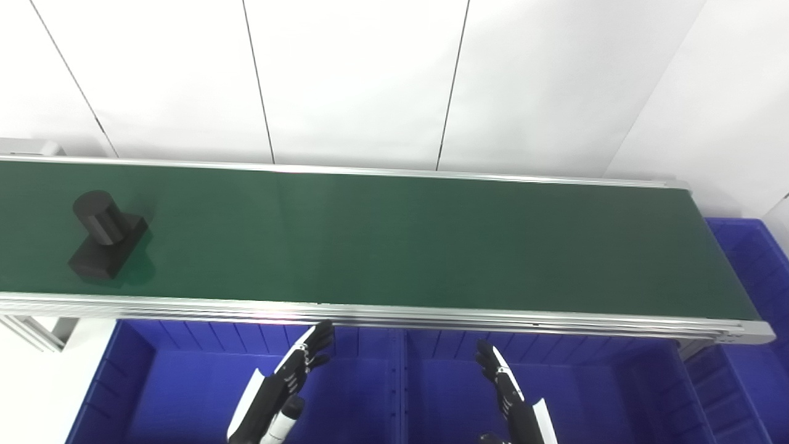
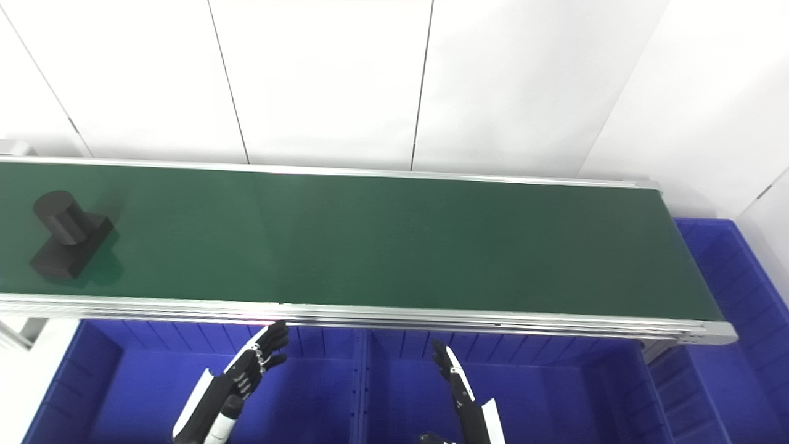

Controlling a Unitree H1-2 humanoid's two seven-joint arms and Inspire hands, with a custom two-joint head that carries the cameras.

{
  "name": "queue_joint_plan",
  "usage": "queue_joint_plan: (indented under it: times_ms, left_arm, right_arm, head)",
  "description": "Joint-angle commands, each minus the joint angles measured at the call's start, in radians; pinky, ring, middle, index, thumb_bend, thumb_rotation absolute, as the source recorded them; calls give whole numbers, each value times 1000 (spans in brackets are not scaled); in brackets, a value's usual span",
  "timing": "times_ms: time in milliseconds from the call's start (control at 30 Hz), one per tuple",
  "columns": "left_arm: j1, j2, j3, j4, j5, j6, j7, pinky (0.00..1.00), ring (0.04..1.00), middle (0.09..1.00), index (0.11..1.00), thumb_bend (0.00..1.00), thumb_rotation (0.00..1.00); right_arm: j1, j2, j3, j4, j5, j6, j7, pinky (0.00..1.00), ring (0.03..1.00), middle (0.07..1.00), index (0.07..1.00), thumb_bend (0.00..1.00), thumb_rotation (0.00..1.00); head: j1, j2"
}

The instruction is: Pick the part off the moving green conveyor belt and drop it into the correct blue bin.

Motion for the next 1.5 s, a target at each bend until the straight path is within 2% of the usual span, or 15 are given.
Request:
queue_joint_plan:
  times_ms: [0,233,500,733,933,1100,1267,1467]
  left_arm:
    - [-11,-8,-11,3,11,-33,28,869,921,931,906,799,1000]
    - [-35,11,-66,45,44,-33,105,829,900,906,868,820,1000]
    - [-57,37,-121,69,49,-33,167,818,897,906,872,864,1000]
    - [-66,50,-159,70,66,-33,215,783,882,902,870,815,1000]
    - [-76,66,-195,81,76,-33,262,770,876,901,862,754,1000]
    - [-85,73,-220,88,79,-33,298,769,872,897,861,782,1000]
    - [-88,76,-235,90,72,-33,313,770,873,897,860,760,992]
    - [-97,75,-259,102,82,-33,332,768,874,898,860,749,987]
  right_arm:
    - [-8,-7,2,-1,6,-26,-14,926,929,942,946,936,970]
    - [-21,-10,5,33,29,-26,-11,939,931,941,947,954,964]
    - [-35,-16,10,57,40,-26,-10,939,931,940,949,979,966]
    - [-34,-16,2,64,56,-26,0,942,929,943,958,985,965]
    - [-33,-19,4,71,50,-26,-6,944,936,951,966,976,975]
    - [-35,-20,3,78,57,-26,1,956,941,958,977,955,965]
    - [-36,-22,0,78,61,-26,3,953,936,952,971,947,964]
    - [-37,-31,-11,82,73,-26,14,945,938,951,971,941,967]
  head:
    - [17,-19]
    - [31,-66]
    - [50,-91]
    - [92,-106]
    - [96,-128]
    - [98,-130]
    - [102,-131]
    - [152,-144]
